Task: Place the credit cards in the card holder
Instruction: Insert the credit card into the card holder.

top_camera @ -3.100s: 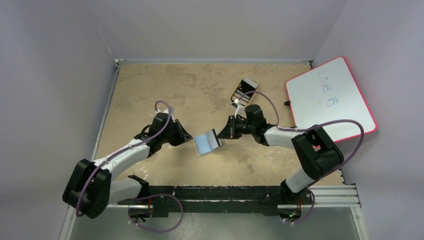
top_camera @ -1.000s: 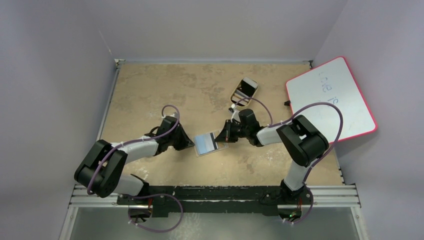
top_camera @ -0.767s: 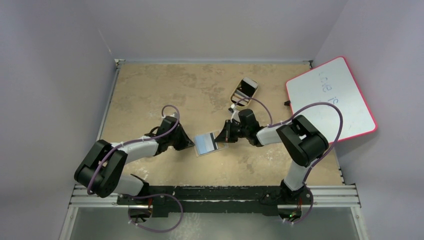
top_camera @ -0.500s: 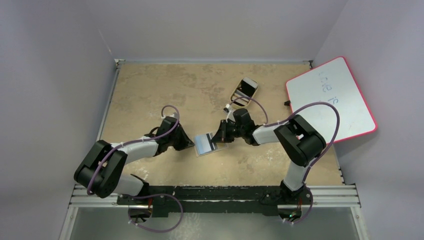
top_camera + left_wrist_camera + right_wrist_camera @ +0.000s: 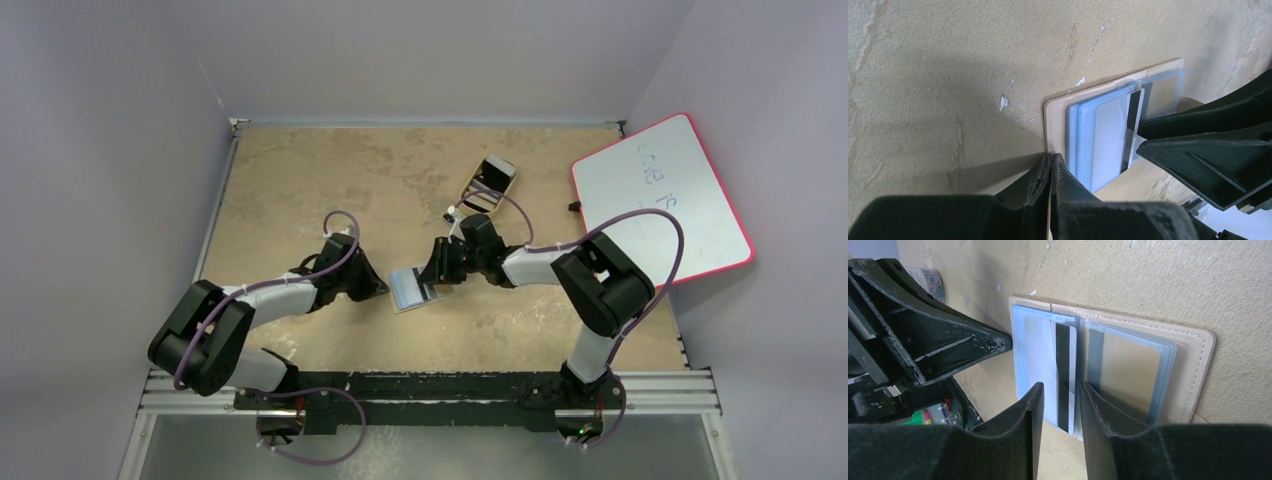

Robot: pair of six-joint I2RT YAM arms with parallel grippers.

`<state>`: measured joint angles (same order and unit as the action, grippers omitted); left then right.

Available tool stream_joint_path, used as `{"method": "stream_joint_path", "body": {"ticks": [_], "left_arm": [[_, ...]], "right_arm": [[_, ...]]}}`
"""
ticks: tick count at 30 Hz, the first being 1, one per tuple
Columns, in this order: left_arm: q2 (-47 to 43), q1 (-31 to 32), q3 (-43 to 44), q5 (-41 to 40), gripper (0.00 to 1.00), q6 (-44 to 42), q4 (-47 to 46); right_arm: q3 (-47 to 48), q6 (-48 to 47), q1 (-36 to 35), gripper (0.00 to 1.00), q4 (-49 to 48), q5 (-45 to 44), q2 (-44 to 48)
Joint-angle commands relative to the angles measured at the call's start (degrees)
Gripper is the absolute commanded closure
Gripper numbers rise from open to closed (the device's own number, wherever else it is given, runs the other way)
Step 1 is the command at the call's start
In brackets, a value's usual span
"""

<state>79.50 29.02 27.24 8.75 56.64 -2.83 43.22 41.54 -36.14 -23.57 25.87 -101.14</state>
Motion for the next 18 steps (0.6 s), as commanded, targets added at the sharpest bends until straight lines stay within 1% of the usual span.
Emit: {"method": "stream_joint_path", "body": {"ticks": [1,3,5,7,12,15,18], "left_arm": [[0.6,0.3,0.7,-0.5,1.0,0.1,0.7],[0.6,0.4,0.8,-0.4,1.0,0.1,0.6],[0.7,0.4,0.8,-0.3,1.0,0.2,0.5],[0.8,0.5,0.9,-0.2,1.0,0.4,0.3],[1.6,0.8,1.6,-0.1,1.0,0.4,0.8],[1.7,0.8,1.6,-0.2,1.0,0.4,0.6],[1.9,0.8,2.1,0.0,1.0,0.5,0.7]], "right_arm": [[2.2,-1.9,-0.8,0.64,3.5,-3.7,0.2],[2.4,-1.5,-1.4,0.65,3.2,-3.7,0.1],[2.8,-0.9,-2.4,0.68,2.7,-3.4,-0.1],[3.3,-0.2,-3.5,0.74,2.4,-3.2,-0.3],[2.9,1.8,-4.1,0.79,1.6,-4.2,-0.1],[2.6,3.6,-4.5,0.8,-1.3,-2.6,-0.6],[3.0,3.6,-4.6,0.79,0.0,-3.4,-0.8]]}}
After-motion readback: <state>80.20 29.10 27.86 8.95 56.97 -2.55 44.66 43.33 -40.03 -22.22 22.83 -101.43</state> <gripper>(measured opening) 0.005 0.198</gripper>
